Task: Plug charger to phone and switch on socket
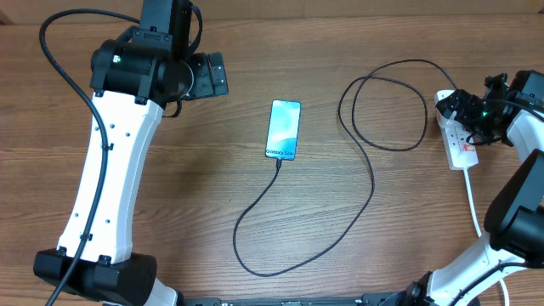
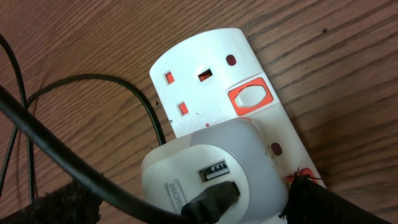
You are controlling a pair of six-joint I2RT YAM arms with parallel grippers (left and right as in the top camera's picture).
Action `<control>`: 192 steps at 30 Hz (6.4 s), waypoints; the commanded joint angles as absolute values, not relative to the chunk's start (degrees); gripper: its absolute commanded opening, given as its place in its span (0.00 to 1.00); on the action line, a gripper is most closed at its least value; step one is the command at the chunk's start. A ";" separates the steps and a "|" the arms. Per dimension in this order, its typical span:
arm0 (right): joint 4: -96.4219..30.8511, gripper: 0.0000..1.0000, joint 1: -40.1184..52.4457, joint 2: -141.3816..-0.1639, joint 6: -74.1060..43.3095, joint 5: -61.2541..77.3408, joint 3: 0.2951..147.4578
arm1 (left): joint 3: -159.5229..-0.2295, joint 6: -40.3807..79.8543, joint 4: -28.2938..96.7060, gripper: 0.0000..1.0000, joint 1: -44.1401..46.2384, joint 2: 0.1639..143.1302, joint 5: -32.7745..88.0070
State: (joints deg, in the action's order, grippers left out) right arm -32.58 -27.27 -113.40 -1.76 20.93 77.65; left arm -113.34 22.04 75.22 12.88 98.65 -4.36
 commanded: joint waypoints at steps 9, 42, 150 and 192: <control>-32.42 0.96 -27.00 -112.66 -1.65 19.51 77.19 | -113.51 20.97 75.16 1.00 12.56 99.09 -4.89; -33.67 0.95 -27.00 -114.91 -1.39 22.50 77.19 | -113.51 20.97 75.16 1.00 12.56 99.09 -4.89; -27.99 0.96 -29.21 -112.97 -0.60 24.58 72.84 | -113.51 20.97 75.13 0.99 12.56 99.09 -4.89; -30.79 0.96 -26.63 -114.91 -0.56 30.11 72.77 | -113.51 20.97 75.13 1.00 12.56 99.09 -4.89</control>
